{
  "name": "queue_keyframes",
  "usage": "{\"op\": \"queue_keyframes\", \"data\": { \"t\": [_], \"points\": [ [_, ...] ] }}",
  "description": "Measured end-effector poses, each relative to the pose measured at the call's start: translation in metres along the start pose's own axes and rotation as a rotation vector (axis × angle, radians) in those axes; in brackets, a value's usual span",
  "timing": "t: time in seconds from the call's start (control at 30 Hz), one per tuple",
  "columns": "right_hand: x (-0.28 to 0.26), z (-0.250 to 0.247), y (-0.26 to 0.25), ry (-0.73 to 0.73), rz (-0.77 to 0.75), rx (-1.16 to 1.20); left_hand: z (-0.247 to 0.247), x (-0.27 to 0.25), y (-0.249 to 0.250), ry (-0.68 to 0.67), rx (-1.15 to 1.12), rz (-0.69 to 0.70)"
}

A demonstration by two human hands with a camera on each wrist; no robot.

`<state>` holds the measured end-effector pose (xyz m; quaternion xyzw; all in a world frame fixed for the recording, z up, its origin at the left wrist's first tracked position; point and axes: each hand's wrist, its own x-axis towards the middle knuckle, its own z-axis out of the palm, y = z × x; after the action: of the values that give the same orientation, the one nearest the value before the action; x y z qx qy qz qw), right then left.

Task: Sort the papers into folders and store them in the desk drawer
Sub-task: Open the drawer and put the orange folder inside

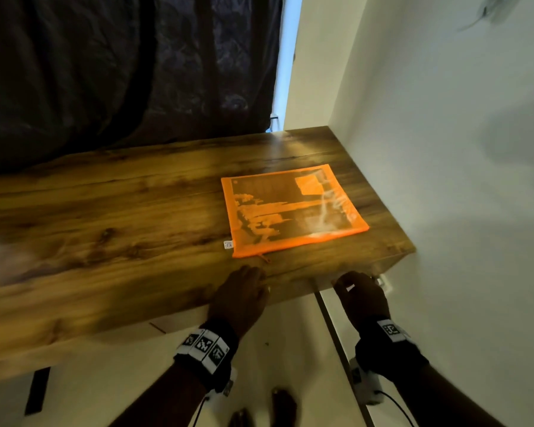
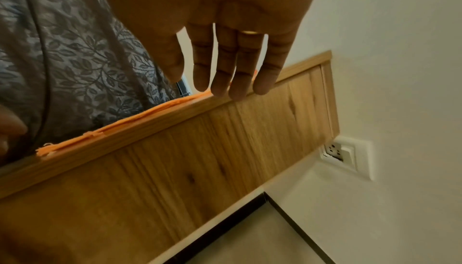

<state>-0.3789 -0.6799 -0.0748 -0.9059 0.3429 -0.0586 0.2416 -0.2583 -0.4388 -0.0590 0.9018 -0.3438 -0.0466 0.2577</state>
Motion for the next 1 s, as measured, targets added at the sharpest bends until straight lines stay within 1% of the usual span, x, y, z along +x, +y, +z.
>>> {"op": "queue_keyframes", "data": {
  "t": [0.07,0.1,0.13,0.2,0.23,0.27,0.33,0.37,0.43,0.53,0.57,0.63,0.7,0.77,0.9,0.97,1.0],
  "points": [
    [-0.007,0.005,0.006,-0.054,0.035,0.004,0.012,-0.024,0.003,0.069,0.031,0.044],
    [-0.009,0.008,0.007,-0.081,0.054,0.022,0.019,-0.034,0.002,0.049,-0.004,0.01],
    [-0.01,0.014,0.011,-0.109,0.074,0.053,0.026,-0.042,0.002,-0.002,-0.067,-0.065],
    [-0.011,0.026,0.019,-0.171,0.144,0.192,0.047,-0.051,-0.007,-0.138,-0.246,-0.261],
    [-0.011,0.031,0.022,-0.202,0.199,0.314,0.058,-0.055,-0.012,-0.192,-0.393,-0.402],
    [-0.01,0.035,0.024,-0.226,0.284,0.473,0.066,-0.056,-0.016,-0.214,-0.605,-0.563],
    [-0.004,0.041,0.027,-0.282,0.524,0.822,0.082,-0.056,-0.026,-0.157,-1.035,-0.88],
    [-0.001,0.044,0.03,-0.289,0.622,0.952,0.087,-0.055,-0.033,-0.102,-1.17,-0.995],
    [0.007,0.051,0.037,-0.277,0.725,1.137,0.096,-0.054,-0.046,0.031,-1.319,-1.128],
    [0.021,0.076,0.06,-0.234,0.848,1.382,0.116,-0.058,-0.059,0.212,-1.485,-1.221],
    [0.024,0.082,0.064,-0.21,0.894,1.454,0.122,-0.062,-0.063,0.265,-1.566,-1.243],
    [0.031,0.097,0.069,-0.207,0.957,1.574,0.137,-0.068,-0.073,0.419,-1.754,-1.276],
    [0.038,0.104,0.07,-0.214,0.959,1.653,0.141,-0.068,-0.082,0.541,-1.887,-1.244],
    [0.046,0.111,0.071,-0.238,0.925,1.706,0.146,-0.062,-0.088,0.623,-1.963,-1.189],
    [0.055,0.113,0.066,-0.239,0.912,1.857,0.144,-0.042,-0.081,0.753,-2.108,-1.1],
    [0.054,0.112,0.064,-0.259,0.904,1.864,0.142,-0.038,-0.075,0.824,-2.194,-1.089],
    [0.053,0.112,0.065,-0.274,0.899,1.843,0.141,-0.038,-0.073,0.829,-2.199,-1.095]
  ]
}}
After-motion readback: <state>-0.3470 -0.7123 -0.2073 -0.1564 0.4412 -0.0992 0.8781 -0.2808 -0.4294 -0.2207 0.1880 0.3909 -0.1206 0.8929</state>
